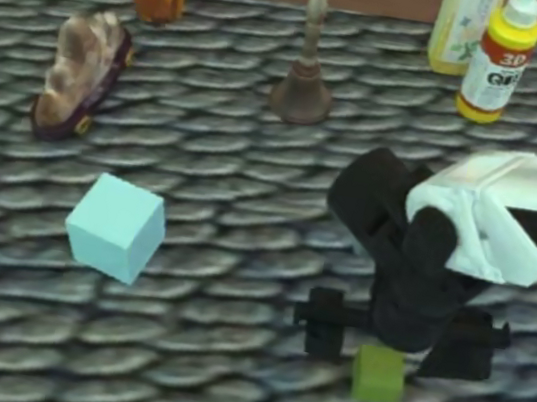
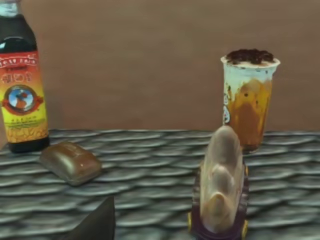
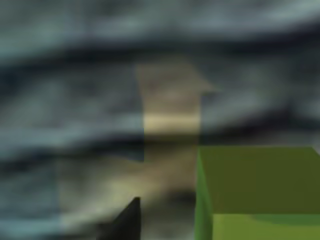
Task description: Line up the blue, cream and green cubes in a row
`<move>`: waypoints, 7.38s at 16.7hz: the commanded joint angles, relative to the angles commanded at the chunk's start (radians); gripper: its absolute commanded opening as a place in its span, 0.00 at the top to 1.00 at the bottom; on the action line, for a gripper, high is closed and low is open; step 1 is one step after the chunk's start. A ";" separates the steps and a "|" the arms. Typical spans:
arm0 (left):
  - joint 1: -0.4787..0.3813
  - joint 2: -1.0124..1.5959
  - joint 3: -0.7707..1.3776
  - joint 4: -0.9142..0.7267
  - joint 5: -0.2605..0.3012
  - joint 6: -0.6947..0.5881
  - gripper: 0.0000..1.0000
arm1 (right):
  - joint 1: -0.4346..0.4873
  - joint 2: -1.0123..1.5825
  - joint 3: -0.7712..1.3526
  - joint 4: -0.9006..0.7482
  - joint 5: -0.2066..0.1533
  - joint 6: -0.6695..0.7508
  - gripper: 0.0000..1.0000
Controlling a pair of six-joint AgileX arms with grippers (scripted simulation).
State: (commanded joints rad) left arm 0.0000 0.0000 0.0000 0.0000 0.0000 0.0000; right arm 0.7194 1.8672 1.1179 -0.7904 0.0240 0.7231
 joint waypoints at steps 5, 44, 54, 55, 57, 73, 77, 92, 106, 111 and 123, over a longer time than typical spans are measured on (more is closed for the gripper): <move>0.000 0.000 0.000 0.000 0.000 0.000 0.00 | 0.000 0.000 0.000 0.000 0.000 0.000 0.00; 0.000 0.000 0.000 0.000 0.000 0.000 0.00 | -0.446 0.479 0.987 -0.536 -0.019 -0.348 0.00; 0.000 0.000 0.000 0.000 0.000 0.000 0.00 | -0.448 0.548 0.749 -0.232 -0.019 -0.347 0.00; 0.000 0.000 0.000 0.000 0.000 0.000 0.00 | -0.448 0.548 0.748 -0.231 -0.019 -0.347 0.00; 0.000 0.000 0.000 0.000 0.000 0.000 0.00 | -0.448 0.548 0.748 -0.231 -0.019 -0.347 0.00; 0.000 0.000 0.000 0.000 0.000 0.000 0.00 | -0.448 0.548 0.748 -0.231 -0.019 -0.347 1.00; 0.000 0.000 0.000 0.000 0.000 0.000 0.00 | -0.448 0.548 0.748 -0.231 -0.019 -0.347 1.00; 0.000 0.000 0.000 0.000 0.000 0.000 0.00 | -0.444 0.475 0.937 -0.477 -0.013 -0.351 1.00; 0.000 0.000 0.000 0.000 0.000 0.000 0.00 | 0.116 0.108 0.436 -0.351 -0.009 0.133 1.00; 0.000 0.000 0.000 0.000 0.000 0.000 0.00 | 0.147 0.079 0.404 -0.340 -0.007 0.164 1.00; 0.000 0.000 0.000 0.000 0.000 0.000 0.00 | 0.148 0.166 0.237 -0.087 -0.007 0.166 1.00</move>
State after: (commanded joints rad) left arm 0.0000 0.0000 0.0000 0.0000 0.0000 0.0000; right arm 0.8670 2.0327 1.3552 -0.8777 0.0173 0.8890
